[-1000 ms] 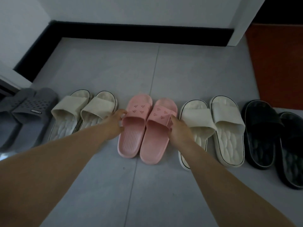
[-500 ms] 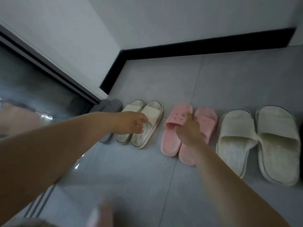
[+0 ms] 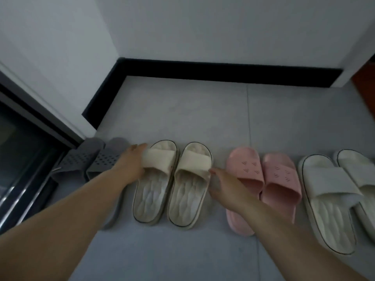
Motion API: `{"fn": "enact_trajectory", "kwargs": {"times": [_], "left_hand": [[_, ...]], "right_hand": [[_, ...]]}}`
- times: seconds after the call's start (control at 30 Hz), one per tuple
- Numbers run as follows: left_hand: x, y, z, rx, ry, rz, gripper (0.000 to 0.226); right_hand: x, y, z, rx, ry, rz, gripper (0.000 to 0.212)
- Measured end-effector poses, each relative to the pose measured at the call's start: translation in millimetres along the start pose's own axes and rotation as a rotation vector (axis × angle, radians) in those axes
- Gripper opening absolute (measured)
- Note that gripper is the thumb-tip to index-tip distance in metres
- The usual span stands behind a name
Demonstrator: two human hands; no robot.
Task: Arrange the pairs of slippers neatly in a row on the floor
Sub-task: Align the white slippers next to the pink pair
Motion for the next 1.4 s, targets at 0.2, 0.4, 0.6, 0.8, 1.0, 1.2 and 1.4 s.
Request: {"fn": "enact_trajectory", "kwargs": {"times": [0.2, 0.4, 0.6, 0.8, 1.0, 1.2, 1.4], "left_hand": [[-21.4, -27.0, -12.8, -0.033, 0.120, 0.339, 0.062], [-25.3, -37.5, -15.5, 0.097, 0.131, 0.275, 0.053], [-16.6, -32.6, -32.5, 0.037, 0.073, 0.250, 0.045], [-19.5, -39.7, -34.4, -0.018, 0.073, 0.188, 0.051], [-20.7, -45.9, -32.2, -0.147, 0.101, 0.124, 0.045], [-22.3, -41.8, -19.1, -0.150, 0.085, 0.167, 0.061], [-18.3, -33.0, -3.9, -0.093, 0.027, 0.365, 0.055]], "right_hand": [[-7.2, -31.7, -32.8, -0.002, -0.242, 0.160, 0.074], [1.5, -33.6, -38.3, 0.043, -0.297, 0.234, 0.065], [4.8, -32.5, -36.0, 0.038, -0.344, 0.192, 0.055], [7.5, -34.4, -32.4, 0.051, -0.330, 0.138, 0.057], [11.9, -34.0, -30.5, 0.044, -0.290, 0.084, 0.060], [10.7, -30.8, -29.9, 0.044, -0.225, 0.118, 0.066], [9.4, -29.7, -23.9, 0.061, -0.185, 0.186, 0.069]]}}
Point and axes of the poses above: each hand's wrist, its own z-axis away from the middle knuckle, its own y-axis out of the back of the hand, x = y × z, the point moved 8 cm from there along -z, towards the middle knuckle, and after that the axes turned 12 degrees about x, right-handed, at the moved point
